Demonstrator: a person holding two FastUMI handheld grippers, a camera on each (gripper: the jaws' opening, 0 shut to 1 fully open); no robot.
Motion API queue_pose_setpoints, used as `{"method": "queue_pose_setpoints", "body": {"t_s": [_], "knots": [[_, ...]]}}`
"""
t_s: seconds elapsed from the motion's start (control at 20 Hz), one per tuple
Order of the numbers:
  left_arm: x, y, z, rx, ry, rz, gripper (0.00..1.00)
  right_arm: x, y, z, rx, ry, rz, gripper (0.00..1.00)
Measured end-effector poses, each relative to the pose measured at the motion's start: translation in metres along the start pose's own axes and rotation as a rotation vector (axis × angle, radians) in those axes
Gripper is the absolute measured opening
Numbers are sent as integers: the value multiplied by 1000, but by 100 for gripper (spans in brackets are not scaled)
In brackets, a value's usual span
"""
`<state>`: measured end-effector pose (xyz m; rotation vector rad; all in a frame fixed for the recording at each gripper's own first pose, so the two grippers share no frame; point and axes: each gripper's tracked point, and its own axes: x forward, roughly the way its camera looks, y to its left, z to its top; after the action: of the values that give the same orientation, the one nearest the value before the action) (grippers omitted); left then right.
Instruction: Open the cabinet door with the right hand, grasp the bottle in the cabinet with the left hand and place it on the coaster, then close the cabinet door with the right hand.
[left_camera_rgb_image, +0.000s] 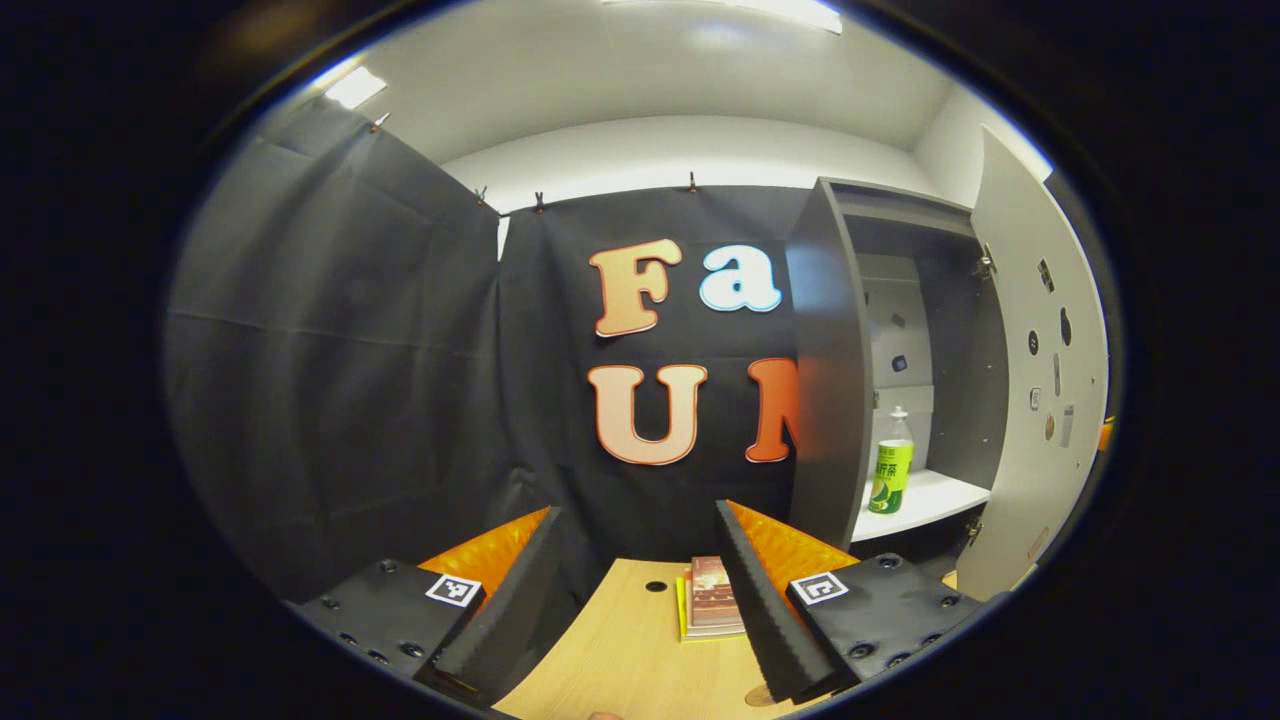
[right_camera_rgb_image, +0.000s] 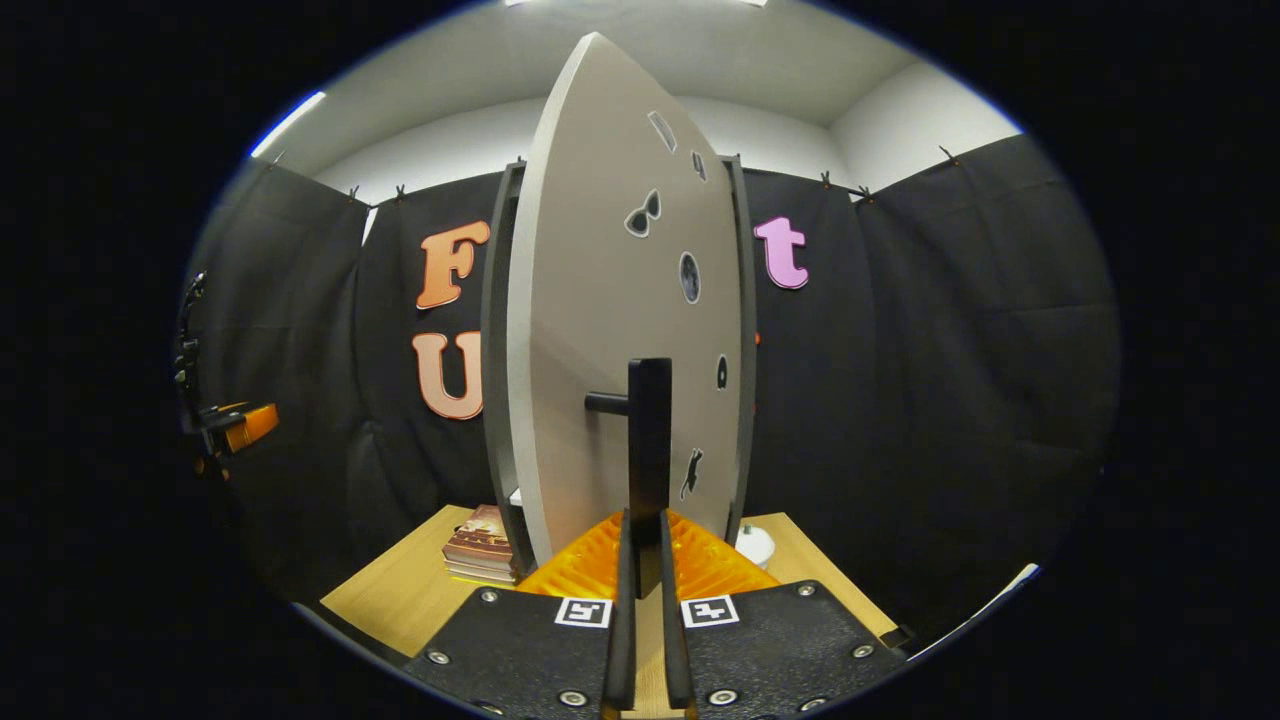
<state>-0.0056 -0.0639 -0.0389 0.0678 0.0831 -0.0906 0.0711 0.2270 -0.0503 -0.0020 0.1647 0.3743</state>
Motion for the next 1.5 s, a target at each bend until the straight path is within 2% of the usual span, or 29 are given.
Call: {"method": "queue_pose_setpoints", "body": {"t_s": [0.3,0.7,0.75,0.8,0.9,0.95,1.15,1.2,1.35,1.4,1.5], "knots": [[11,-36,-4,-16,11,-54,94,-1,-26,-3,-38,17,-70,11],[15,-70,-7,-16,33,-72,93,-2,-63,-7,3,16,-113,11],[15,-74,-8,-17,34,-73,96,-5,-66,-6,1,17,-123,4],[15,-80,-9,-16,36,-75,100,-7,-72,-5,0,18,-134,4],[16,-91,-10,-15,40,-82,100,-9,-84,-5,7,18,-151,4],[17,-98,-11,-15,43,-86,96,-9,-87,-5,28,19,-143,4],[22,-136,-14,-12,52,-114,100,-6,-91,-6,74,16,-101,4],[24,-148,-14,-11,54,-126,97,-6,-89,-5,71,14,-82,4],[30,-187,-12,-5,55,-161,97,-6,-92,-5,10,12,-28,4],[32,-201,-12,-5,54,-175,100,-9,-94,-2,-4,6,-12,6],[38,-227,-11,-9,54,-198,97,-12,-93,-1,12,1,26,8]]}}
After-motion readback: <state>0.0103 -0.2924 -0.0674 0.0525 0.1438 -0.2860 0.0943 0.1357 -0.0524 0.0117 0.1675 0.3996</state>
